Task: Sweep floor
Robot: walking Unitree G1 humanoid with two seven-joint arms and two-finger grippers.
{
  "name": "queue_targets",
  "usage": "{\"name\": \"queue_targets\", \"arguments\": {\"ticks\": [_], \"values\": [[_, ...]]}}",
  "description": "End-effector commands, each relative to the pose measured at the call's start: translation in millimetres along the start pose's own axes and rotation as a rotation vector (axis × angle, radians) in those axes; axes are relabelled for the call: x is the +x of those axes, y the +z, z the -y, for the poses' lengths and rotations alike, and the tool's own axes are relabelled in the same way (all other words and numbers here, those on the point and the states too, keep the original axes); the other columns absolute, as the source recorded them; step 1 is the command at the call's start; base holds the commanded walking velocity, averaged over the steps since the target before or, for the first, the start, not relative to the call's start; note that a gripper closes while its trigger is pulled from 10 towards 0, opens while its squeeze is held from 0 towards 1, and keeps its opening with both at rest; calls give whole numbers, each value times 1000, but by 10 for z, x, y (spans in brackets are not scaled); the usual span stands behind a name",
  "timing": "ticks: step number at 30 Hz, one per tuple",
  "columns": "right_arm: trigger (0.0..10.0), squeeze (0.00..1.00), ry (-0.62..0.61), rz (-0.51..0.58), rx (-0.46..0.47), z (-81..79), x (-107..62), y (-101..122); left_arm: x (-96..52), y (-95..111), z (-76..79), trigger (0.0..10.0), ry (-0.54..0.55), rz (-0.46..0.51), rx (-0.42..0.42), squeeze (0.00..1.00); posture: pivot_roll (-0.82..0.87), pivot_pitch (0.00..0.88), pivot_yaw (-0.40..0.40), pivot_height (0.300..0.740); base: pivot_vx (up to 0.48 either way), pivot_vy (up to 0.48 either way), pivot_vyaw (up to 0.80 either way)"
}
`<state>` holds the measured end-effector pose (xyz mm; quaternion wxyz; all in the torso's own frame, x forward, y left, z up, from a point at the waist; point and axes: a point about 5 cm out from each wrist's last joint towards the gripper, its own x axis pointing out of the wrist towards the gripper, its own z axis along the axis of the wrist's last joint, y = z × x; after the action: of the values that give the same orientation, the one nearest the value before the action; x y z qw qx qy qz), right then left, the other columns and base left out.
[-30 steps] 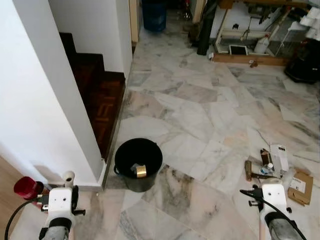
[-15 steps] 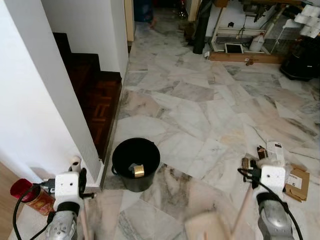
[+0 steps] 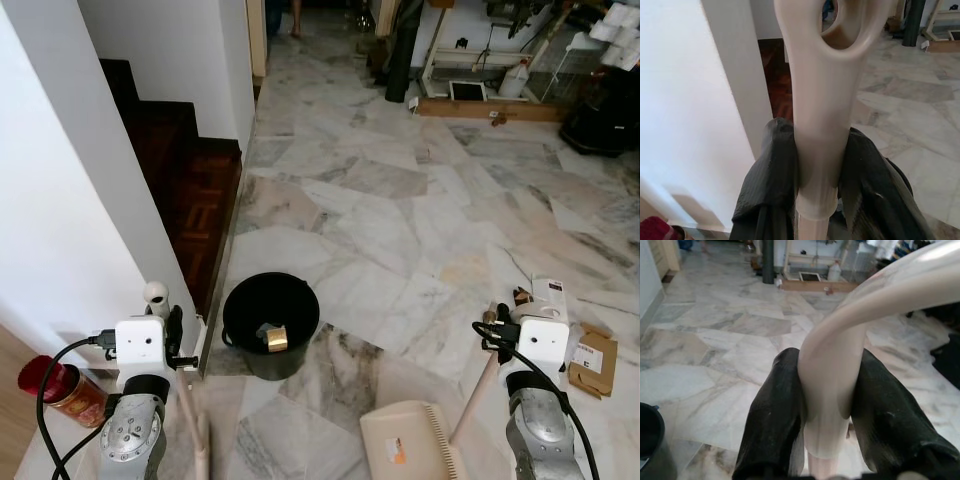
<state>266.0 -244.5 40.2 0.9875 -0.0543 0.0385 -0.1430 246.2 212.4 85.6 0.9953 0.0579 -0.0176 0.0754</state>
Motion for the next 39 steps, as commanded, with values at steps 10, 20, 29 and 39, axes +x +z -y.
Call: {"name": "queue_targets", "arguments": {"ticks": [10,20,29,39], "values": [[10000,0,-29,37,47,-36,122,138,131,113,98,10000,-8,47,42,0,29,46,-29,740,0,-193,0],[10000,0,-18,33,59,-115,119,121,148,115,90,10000,-11,52,44,0,32,9,-27,740,0,-352,0],[10000,0,-8,24,62,-150,104,92,139,115,153,10000,-33,54,30,0,36,0,-24,740,0,-350,0],[10000,0,-7,30,67,-166,122,108,157,134,201,10000,-46,62,19,0,38,0,-25,740,0,-351,0]]}}
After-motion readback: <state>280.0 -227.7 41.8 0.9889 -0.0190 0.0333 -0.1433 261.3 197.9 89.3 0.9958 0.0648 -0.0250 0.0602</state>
